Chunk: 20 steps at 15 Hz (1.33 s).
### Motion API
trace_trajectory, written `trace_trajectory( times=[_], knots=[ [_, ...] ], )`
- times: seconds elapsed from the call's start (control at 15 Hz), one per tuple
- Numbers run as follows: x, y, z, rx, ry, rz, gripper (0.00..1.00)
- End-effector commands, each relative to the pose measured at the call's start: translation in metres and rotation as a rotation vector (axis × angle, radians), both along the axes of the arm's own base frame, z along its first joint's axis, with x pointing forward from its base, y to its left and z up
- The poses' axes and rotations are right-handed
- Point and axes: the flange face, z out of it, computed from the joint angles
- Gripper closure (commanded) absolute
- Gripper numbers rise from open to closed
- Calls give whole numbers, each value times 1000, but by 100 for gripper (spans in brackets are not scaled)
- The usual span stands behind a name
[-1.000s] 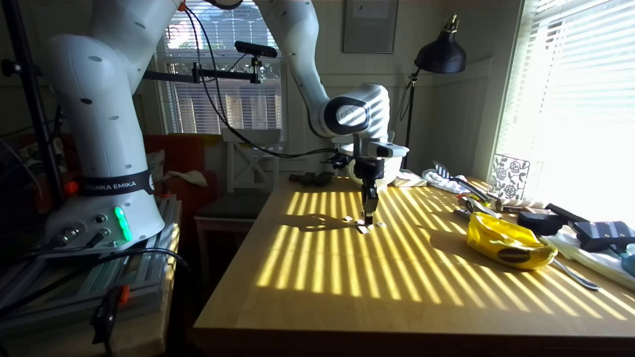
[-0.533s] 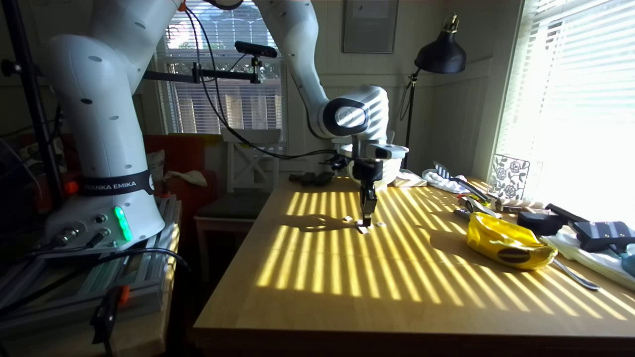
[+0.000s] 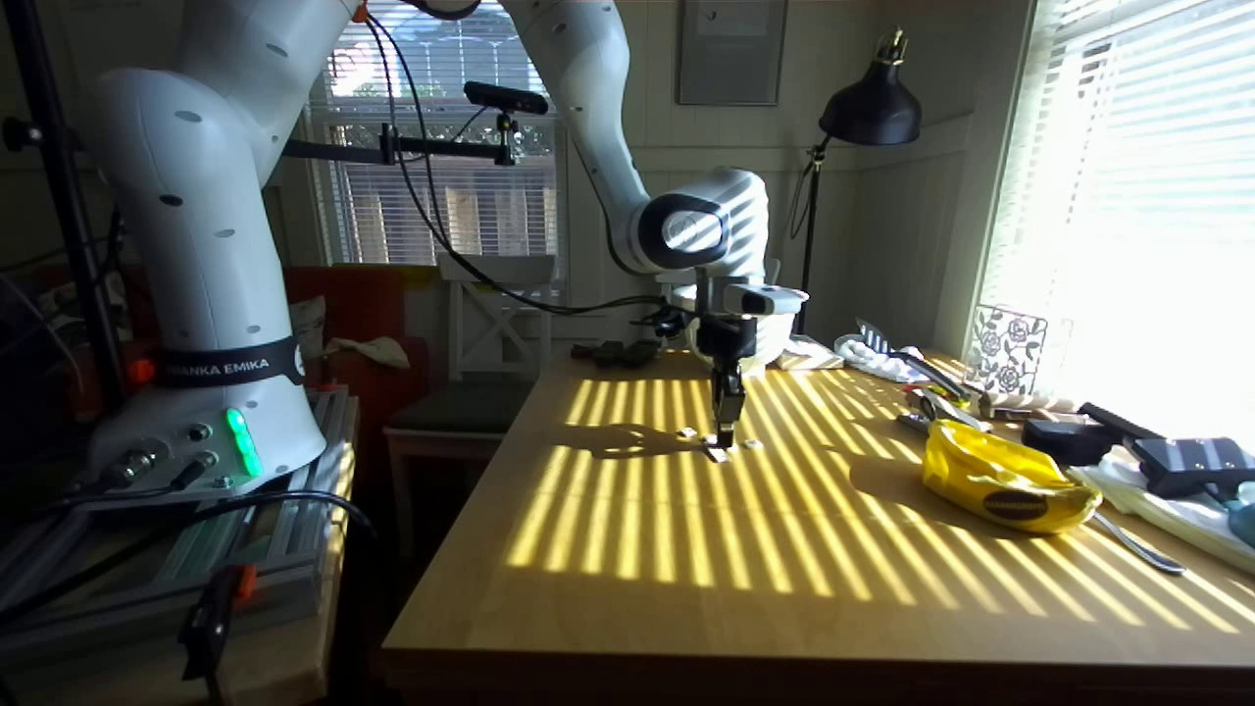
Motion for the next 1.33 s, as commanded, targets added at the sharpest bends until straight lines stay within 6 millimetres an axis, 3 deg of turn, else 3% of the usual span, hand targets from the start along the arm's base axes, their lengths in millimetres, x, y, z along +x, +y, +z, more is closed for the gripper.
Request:
trace_trajectory(
  times=[0.0, 0.73, 1.27],
  knots=[
    [-1, 0, 4, 15, -16, -16, 100],
    [5, -5, 0, 23, -57, -78, 100],
    [8, 4, -7, 23, -62, -113, 100]
  ],
)
